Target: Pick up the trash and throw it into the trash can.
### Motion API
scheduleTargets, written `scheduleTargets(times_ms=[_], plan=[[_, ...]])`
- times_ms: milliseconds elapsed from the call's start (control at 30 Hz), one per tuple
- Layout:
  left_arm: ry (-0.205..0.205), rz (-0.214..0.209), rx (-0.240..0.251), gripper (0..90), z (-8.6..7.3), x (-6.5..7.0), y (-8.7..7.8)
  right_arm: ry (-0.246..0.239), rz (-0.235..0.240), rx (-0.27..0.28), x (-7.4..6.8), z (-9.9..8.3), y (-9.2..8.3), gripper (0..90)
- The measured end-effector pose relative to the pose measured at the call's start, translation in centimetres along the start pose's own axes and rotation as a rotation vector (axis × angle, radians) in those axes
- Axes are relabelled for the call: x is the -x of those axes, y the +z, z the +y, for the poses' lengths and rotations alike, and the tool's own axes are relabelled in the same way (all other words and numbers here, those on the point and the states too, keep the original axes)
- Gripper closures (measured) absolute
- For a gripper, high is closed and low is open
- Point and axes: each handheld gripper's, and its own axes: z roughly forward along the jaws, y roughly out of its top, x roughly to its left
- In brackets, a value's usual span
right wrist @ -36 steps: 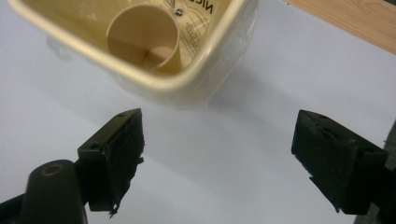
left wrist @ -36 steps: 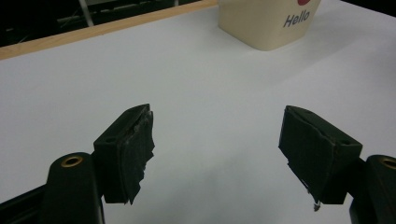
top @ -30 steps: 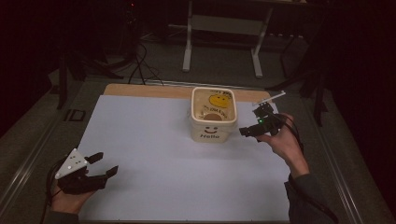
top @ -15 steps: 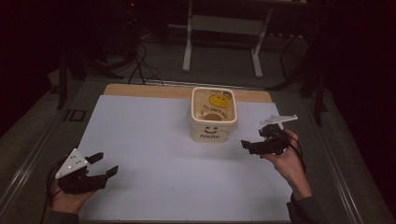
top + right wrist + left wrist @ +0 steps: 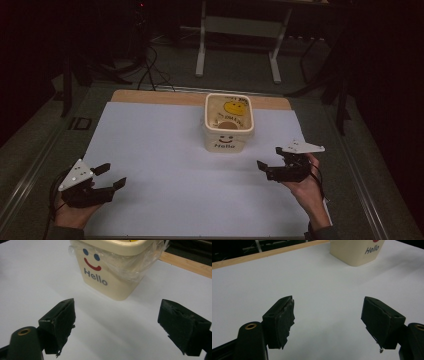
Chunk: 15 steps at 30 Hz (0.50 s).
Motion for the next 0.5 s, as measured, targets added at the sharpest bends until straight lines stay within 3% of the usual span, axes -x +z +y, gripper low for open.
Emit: scheduleTargets(times_ms=[500], plan=[[0.001,-0.006,0.004,26.2,0.0,0.0,-0.1,-0.033,0.017,0.057,-0.5,-1.3,0.0,13.6]])
